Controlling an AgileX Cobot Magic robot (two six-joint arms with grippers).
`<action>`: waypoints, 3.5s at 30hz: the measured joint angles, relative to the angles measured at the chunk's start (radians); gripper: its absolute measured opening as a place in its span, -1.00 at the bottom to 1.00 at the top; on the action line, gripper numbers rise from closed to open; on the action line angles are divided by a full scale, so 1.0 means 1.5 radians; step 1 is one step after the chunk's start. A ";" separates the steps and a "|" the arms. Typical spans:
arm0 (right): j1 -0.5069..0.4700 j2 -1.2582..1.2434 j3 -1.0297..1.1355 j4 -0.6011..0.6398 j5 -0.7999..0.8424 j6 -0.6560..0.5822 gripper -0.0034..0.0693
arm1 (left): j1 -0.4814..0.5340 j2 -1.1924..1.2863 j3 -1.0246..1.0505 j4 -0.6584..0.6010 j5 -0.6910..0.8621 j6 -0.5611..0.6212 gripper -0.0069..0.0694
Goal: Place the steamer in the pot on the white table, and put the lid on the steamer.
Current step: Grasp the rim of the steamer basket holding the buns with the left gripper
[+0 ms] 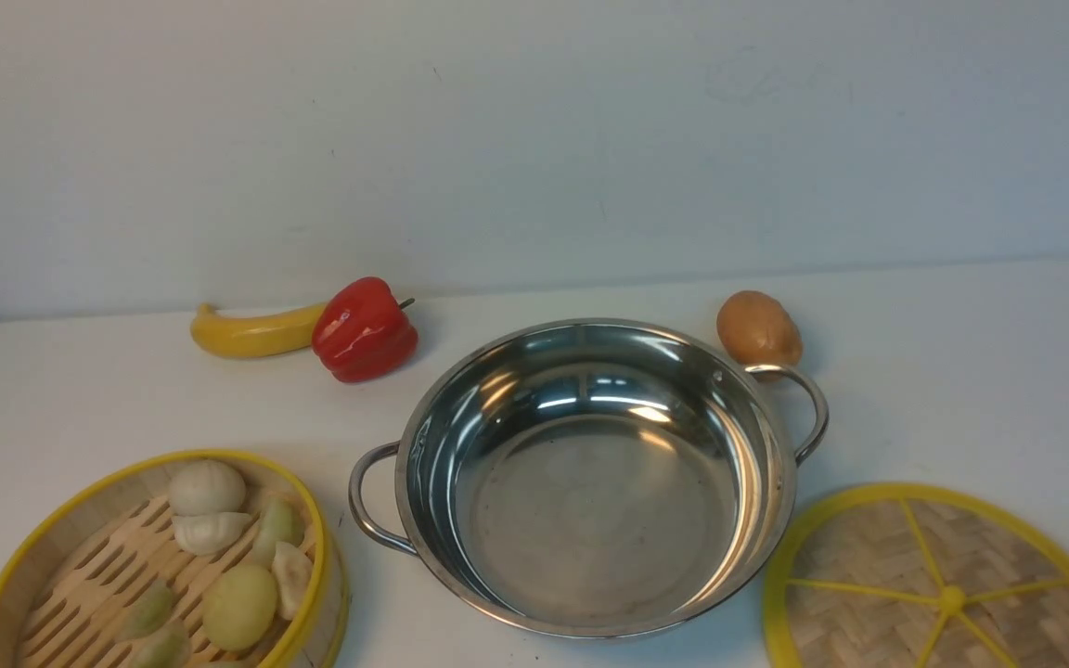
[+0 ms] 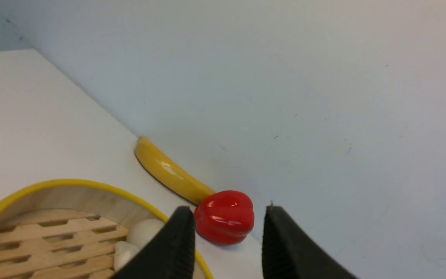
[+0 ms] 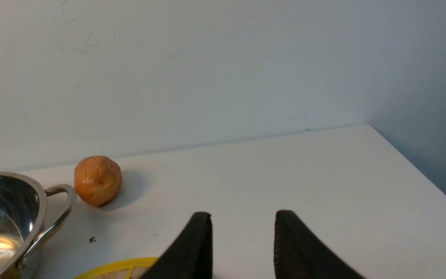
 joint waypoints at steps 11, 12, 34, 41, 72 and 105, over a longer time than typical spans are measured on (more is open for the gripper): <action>0.000 0.000 0.000 0.000 0.000 0.000 -0.24 | 0.000 0.000 0.000 -0.001 -0.073 -0.008 -0.19; 0.000 0.000 0.000 0.000 0.000 0.000 -0.24 | 0.000 0.000 0.000 0.005 -0.096 -0.008 -0.19; 0.000 0.000 0.000 -0.003 0.000 0.000 -0.24 | 0.000 0.446 -0.424 0.279 0.492 0.170 -0.19; 0.000 0.000 0.000 -0.018 -0.065 0.001 -0.24 | 0.001 0.672 -0.533 0.268 0.589 0.266 -0.19; 0.000 0.000 0.000 0.054 -0.335 0.346 -0.24 | 0.290 1.041 -0.666 -0.087 0.596 0.649 -0.19; 0.000 0.000 0.000 0.055 -0.203 0.354 -0.24 | 0.271 1.187 -0.666 -0.056 0.549 0.666 -0.22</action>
